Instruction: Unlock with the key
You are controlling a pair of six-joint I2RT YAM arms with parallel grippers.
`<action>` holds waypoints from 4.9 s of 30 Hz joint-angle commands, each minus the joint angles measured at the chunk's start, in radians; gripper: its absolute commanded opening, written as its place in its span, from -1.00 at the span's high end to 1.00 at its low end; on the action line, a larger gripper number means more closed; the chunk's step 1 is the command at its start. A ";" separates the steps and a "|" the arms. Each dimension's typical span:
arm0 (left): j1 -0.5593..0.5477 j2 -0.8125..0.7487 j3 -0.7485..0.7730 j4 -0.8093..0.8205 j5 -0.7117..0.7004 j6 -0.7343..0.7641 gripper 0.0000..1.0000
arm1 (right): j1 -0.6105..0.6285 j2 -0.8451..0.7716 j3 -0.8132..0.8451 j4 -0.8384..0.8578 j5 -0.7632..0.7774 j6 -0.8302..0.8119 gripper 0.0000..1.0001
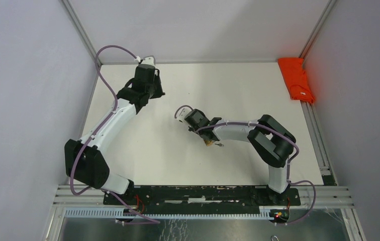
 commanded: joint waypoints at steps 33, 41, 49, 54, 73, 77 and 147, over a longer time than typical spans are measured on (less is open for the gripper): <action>-0.001 0.013 -0.064 0.006 0.087 -0.011 0.96 | 0.051 0.163 0.167 -0.047 0.204 -0.062 0.29; 0.000 0.011 -0.068 0.004 0.089 -0.003 0.96 | 0.019 0.181 0.183 -0.041 0.077 -0.034 0.32; 0.000 0.013 -0.071 0.011 0.117 -0.003 0.96 | -0.031 0.191 0.201 -0.054 -0.042 -0.027 0.38; -0.001 0.014 -0.075 0.017 0.134 -0.007 0.96 | -0.062 0.213 0.244 -0.087 -0.155 -0.030 0.38; -0.001 0.089 -0.122 0.143 0.224 -0.009 0.96 | -0.136 0.174 0.207 -0.026 -0.393 0.069 0.95; -0.003 0.183 -0.171 0.328 0.405 -0.053 0.96 | -0.153 0.168 0.205 -0.007 -0.452 0.098 0.97; -0.003 0.595 -0.123 0.577 0.447 -0.077 0.96 | -0.124 0.013 0.182 0.017 -0.225 -0.008 0.29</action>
